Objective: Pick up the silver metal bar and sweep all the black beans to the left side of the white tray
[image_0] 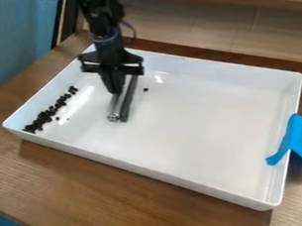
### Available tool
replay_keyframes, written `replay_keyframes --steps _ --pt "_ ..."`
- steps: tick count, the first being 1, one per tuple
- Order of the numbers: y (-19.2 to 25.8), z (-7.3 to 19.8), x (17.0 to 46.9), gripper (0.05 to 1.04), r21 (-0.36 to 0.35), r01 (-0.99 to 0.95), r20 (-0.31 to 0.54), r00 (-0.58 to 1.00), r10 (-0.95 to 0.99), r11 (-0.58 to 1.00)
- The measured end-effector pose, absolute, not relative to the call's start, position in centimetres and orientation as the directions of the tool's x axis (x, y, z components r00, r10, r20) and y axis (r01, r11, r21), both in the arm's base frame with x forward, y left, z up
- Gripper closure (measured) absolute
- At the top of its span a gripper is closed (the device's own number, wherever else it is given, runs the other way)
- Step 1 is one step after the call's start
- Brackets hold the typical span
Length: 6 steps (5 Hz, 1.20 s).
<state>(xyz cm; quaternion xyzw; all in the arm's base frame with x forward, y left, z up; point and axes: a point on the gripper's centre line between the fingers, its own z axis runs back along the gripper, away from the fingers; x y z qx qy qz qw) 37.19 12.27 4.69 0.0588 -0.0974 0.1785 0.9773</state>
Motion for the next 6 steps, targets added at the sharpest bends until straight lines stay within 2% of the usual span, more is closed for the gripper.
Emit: replay_keyframes --steps 1,2,4,5,6 --pt "13.3 4.8 36.4 1.016 0.06 -0.372 0.167 0.919 0.358 0.926" --pt "13.6 4.8 36.1 1.016 0.082 -0.383 0.153 0.917 0.368 0.92" --pt "15.6 5.4 35.7 1.016 0.249 -0.449 0.118 0.894 0.433 0.858" --pt "16.6 5.6 35.5 1.016 0.305 -0.462 0.095 0.885 0.456 0.833" --pt "17.7 6.5 35.3 1.017 0.308 -0.471 0.087 0.879 0.469 0.827"
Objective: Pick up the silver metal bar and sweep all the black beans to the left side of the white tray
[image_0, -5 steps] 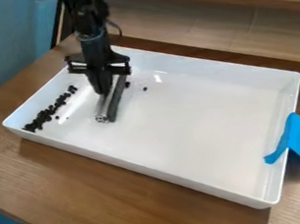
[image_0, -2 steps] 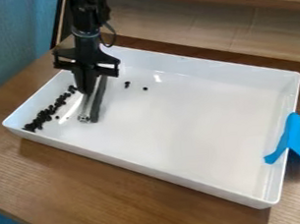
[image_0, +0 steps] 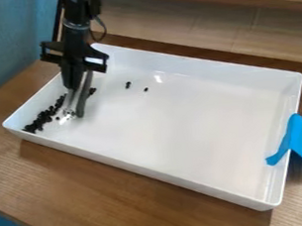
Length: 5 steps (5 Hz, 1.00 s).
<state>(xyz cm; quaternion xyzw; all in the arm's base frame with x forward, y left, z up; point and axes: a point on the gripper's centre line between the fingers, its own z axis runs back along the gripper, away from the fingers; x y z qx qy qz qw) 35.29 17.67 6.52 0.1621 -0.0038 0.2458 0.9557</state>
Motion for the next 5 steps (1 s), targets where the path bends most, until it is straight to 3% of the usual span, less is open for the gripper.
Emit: replay_keyframes --steps 2,4,5 --pt "13.7 7.8 35.4 1.016 0.271 -0.414 0.011 0.904 0.427 0.869" --pt "7.5 10.4 38.5 1.016 0.239 -0.375 0.017 0.924 0.382 0.896" --pt "5.9 9.6 39.9 1.017 0.223 -0.371 0.008 0.925 0.379 0.901"
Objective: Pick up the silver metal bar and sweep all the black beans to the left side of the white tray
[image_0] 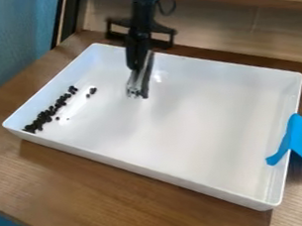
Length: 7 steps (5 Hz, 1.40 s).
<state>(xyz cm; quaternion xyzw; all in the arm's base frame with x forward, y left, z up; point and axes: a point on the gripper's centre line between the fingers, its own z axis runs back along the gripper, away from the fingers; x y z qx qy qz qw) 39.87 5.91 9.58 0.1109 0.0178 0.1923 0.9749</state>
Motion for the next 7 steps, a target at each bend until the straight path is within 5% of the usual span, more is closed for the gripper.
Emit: replay_keyframes --steps 3,7 --pt "8.3 5.6 40.8 1.017 0.272 -0.43 0.065 0.901 0.43 0.861" --pt "17.8 5.4 37.7 1.017 0.298 -0.53 0.115 0.845 0.522 0.794"
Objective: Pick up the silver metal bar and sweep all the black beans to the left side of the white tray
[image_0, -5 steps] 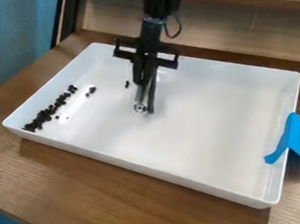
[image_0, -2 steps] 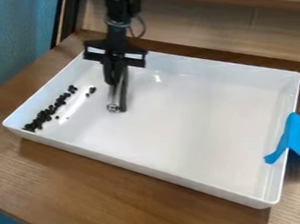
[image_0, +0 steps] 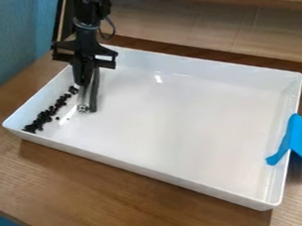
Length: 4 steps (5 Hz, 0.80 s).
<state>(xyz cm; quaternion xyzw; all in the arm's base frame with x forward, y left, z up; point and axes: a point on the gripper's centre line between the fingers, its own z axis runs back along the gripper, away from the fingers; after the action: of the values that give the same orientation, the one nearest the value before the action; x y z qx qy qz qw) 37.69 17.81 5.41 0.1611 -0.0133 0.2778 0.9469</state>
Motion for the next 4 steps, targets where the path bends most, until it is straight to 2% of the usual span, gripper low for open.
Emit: replay_keyframes --steps 1,3,4 --pt "18.2 6.6 36.8 1.017 0.272 -0.512 0.084 0.856 0.51 0.815" --pt "15.0 9.0 35.9 1.017 0.077 -0.357 0.065 0.934 0.353 0.931" --pt "13.6 8.4 33.6 1.017 0.032 -0.231 0.059 0.972 0.229 0.973"
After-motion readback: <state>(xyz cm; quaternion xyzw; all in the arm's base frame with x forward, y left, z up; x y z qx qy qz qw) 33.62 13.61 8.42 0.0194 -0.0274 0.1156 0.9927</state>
